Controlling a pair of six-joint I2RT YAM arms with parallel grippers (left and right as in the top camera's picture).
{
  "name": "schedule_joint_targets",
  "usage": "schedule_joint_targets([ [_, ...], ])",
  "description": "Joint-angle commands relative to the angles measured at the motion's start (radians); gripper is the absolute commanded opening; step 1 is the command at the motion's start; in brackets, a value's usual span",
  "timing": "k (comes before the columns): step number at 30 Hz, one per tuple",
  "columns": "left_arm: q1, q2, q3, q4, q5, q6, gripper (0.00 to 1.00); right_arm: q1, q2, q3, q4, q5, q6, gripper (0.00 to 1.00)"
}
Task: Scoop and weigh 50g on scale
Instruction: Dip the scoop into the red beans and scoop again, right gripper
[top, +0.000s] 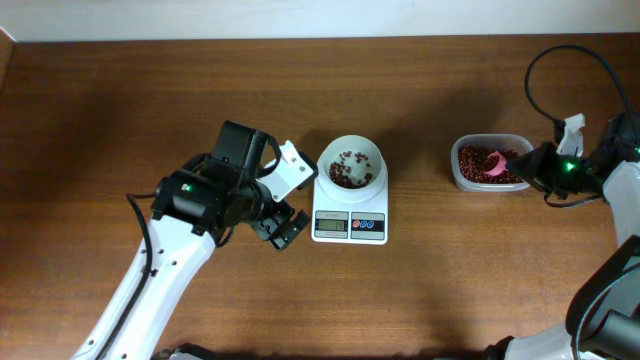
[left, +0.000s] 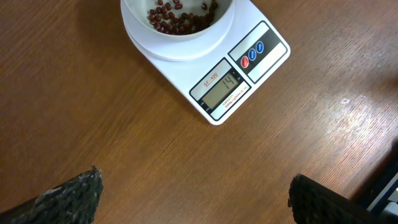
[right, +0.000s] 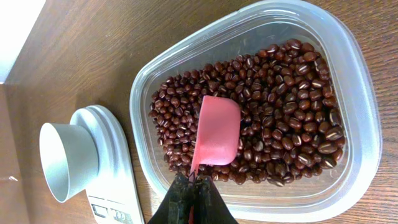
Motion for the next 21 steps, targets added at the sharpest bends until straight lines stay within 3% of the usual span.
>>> schedule_joint_targets([
  [1, -0.002, -0.019, -0.007, 0.002, 0.015, -0.009, 0.99, -0.005, 0.016, 0.01, -0.003, -0.069, 0.0, 0.04],
  [21, -0.002, -0.019, -0.007, 0.002, 0.015, -0.009, 0.99, -0.148, 0.015, 0.01, -0.066, -0.234, 0.0, 0.04],
])
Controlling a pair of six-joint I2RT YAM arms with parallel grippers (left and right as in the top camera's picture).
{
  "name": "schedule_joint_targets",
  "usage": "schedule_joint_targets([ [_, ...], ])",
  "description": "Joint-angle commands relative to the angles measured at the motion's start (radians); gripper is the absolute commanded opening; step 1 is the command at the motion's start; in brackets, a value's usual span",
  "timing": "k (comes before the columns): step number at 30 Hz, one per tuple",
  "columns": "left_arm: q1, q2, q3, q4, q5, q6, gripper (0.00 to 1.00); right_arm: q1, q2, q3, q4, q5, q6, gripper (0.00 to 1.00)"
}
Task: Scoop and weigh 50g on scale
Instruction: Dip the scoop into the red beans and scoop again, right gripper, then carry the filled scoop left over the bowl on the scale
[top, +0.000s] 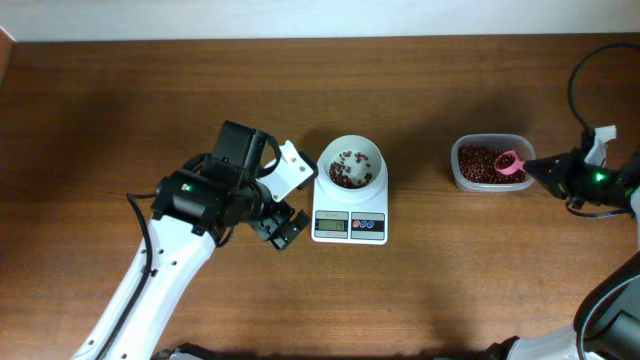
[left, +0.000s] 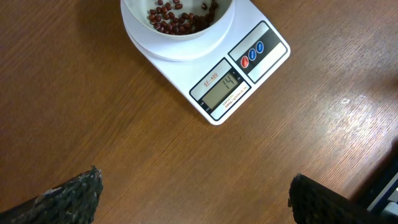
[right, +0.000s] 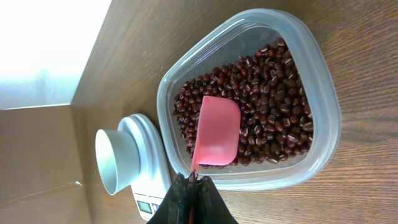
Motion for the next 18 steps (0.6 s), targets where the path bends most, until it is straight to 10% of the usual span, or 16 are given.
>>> schedule_joint_targets([
  [1, -0.002, -0.019, -0.007, 0.002, 0.015, -0.009, 0.99, -0.006, 0.015, 0.01, -0.008, -0.048, 0.0, 0.04],
  [18, -0.002, -0.019, -0.007, 0.002, 0.015, -0.009, 0.99, 0.001, 0.015, 0.01, -0.034, -0.181, -0.009, 0.04],
])
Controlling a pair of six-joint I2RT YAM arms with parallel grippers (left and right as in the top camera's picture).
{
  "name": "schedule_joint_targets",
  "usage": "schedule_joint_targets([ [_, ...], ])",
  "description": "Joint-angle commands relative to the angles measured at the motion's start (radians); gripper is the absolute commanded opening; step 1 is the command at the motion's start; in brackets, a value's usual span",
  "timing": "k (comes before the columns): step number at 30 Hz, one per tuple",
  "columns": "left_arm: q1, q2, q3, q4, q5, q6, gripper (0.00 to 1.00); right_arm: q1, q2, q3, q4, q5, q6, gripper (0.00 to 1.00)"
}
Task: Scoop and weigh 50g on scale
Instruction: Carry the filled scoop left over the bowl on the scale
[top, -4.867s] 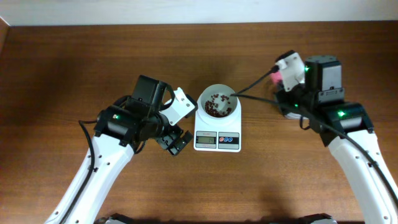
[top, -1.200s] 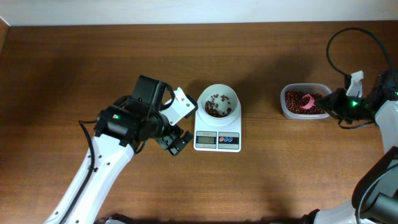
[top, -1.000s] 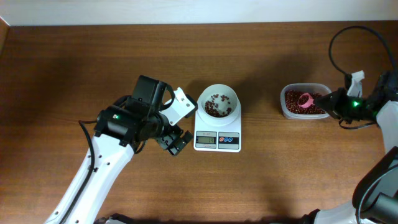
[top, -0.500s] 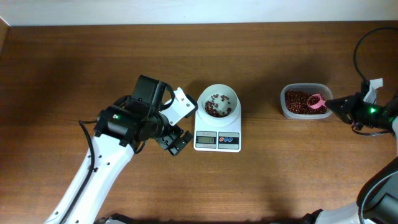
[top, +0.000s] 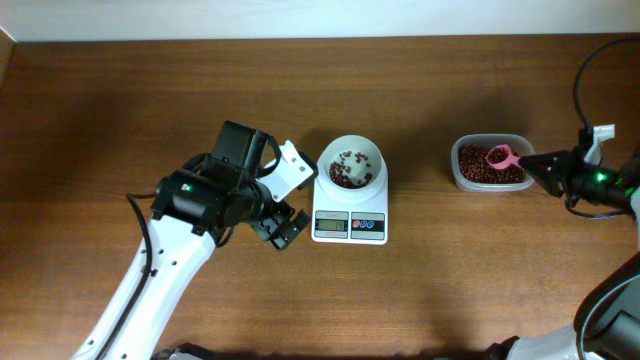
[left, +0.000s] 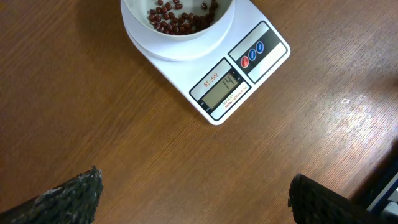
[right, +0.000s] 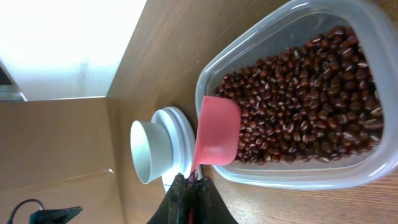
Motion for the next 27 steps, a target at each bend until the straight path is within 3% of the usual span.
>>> schedule_joint_targets([
  [1, -0.002, -0.019, -0.007, 0.002, 0.014, -0.009, 0.99, 0.004, 0.015, 0.01, -0.007, -0.057, -0.013, 0.04],
  [27, -0.002, -0.019, -0.007, 0.002, 0.014, -0.009, 0.99, 0.42, 0.016, 0.01, 0.056, -0.117, 0.009, 0.04],
])
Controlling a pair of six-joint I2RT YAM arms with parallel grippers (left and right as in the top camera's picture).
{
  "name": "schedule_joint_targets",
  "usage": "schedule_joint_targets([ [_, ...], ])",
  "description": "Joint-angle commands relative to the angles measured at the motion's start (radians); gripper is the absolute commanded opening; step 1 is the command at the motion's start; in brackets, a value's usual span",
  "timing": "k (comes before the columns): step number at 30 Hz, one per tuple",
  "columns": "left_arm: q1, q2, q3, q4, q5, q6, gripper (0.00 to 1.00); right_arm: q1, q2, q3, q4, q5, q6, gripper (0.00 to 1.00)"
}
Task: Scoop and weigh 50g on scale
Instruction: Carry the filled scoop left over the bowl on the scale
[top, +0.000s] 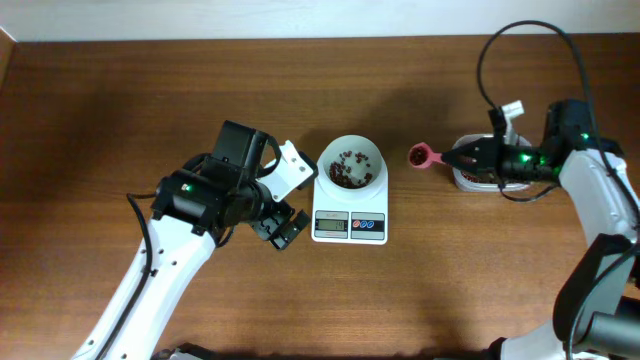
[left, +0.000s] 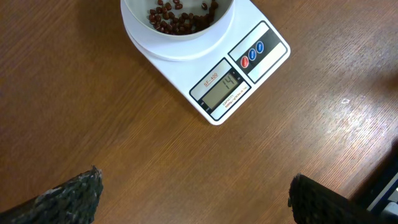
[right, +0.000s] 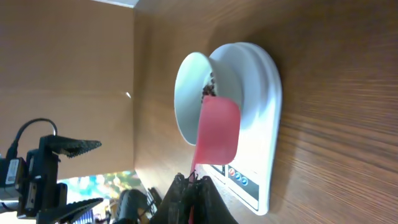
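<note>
The white scale (top: 349, 227) carries a white bowl (top: 350, 163) with a few red beans; its display (left: 224, 87) reads 14. My right gripper (top: 456, 157) is shut on the handle of the pink scoop (top: 418, 155), which hangs with beans in it just right of the bowl. In the right wrist view the scoop (right: 217, 130) overlaps the bowl (right: 198, 93) and scale (right: 264, 118). My left gripper (top: 289, 199) stands open at the scale's left with nothing in it, its fingers (left: 68, 196) wide apart over bare wood.
The clear bean container (top: 468, 179) sits right of the scale, mostly covered by my right arm. A black cable (top: 520, 40) loops above that arm. The table's far edge runs along the top of the overhead view.
My right gripper has moved left with the scoop, from over the bean container to the gap just right of the bowl. The left arm and the reading of 14 are unchanged.
The scoop lay among the beans in the container, held by my right gripper. It then stood higher at the container's right side, then over its middle. Now it hangs, with beans in it, beside the bowl on the scale. The left arm stayed put.
</note>
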Motion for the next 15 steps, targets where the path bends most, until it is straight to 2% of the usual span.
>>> schedule_joint_targets([
  [1, -0.002, -0.019, -0.007, 0.002, 0.014, -0.009, 0.99, 0.05, 0.016, 0.01, 0.024, -0.024, 0.022, 0.04],
  [9, -0.002, -0.019, -0.007, 0.002, 0.014, -0.009, 0.99, 0.156, 0.016, 0.01, 0.063, -0.024, 0.064, 0.04],
  [15, -0.002, -0.019, -0.007, 0.002, 0.014, -0.009, 0.99, 0.245, 0.016, 0.01, 0.172, -0.024, 0.136, 0.04],
])
